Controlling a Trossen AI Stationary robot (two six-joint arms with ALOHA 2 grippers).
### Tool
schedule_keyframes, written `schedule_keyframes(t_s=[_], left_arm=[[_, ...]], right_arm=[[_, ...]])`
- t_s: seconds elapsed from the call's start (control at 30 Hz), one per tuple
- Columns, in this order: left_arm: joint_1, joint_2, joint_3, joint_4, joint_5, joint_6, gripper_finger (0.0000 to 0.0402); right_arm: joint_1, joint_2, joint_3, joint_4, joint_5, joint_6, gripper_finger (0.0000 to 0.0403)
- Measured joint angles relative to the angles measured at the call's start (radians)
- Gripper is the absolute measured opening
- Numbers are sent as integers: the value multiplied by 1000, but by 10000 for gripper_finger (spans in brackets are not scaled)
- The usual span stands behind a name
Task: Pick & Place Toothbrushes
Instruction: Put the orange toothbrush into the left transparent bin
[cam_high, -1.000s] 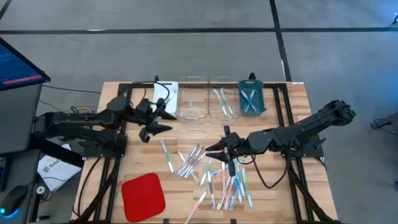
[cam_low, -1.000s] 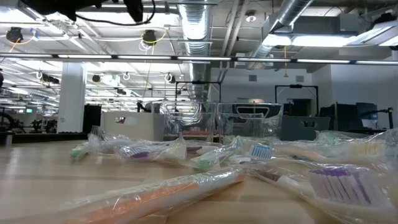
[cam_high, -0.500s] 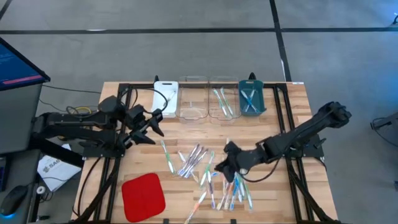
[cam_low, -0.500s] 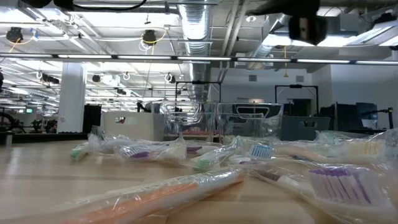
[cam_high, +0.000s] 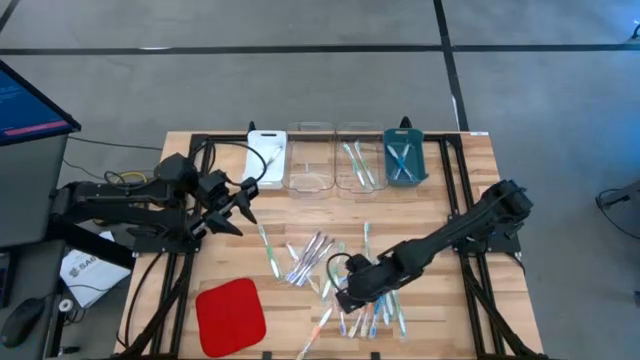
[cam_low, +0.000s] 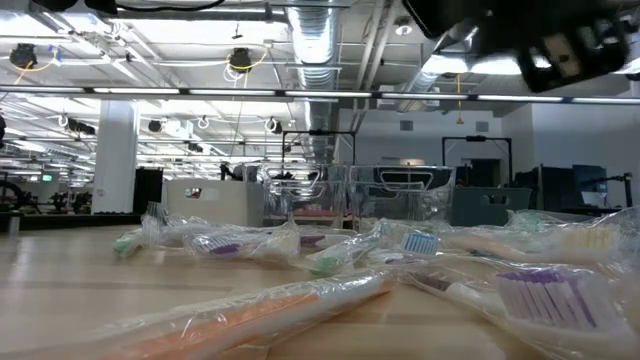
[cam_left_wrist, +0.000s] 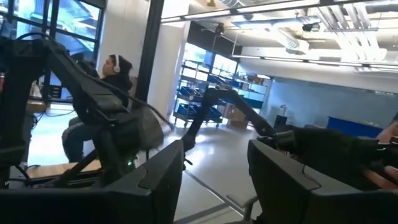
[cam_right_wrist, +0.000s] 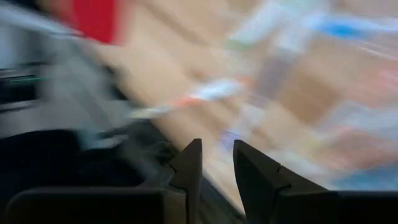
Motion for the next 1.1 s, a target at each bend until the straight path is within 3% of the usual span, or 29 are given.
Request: schedule_keyframes(t_s=[0.13, 0.23, 0.5, 0.67, 0.9, 1.1], left_arm=[[0, -1, 0, -1, 11, 1, 169], [0, -5, 0, 0, 25, 2, 166], [0, -9, 0, -2, 32, 2, 163], [0, -9, 0, 3, 31, 8, 161], [0, -9, 0, 9, 31, 10, 159], [0, -9, 0, 8, 32, 10, 159]], right_arm=[[-13, 82, 124, -252, -29, 20, 82], [-20, 134, 178, -301, -56, 6, 86], [-35, 240, 224, -337, -82, -52, 118], [-41, 252, 223, -410, -77, -53, 166], [-52, 245, 224, -440, 7, -68, 230], [-53, 289, 223, -412, 25, -68, 232]])
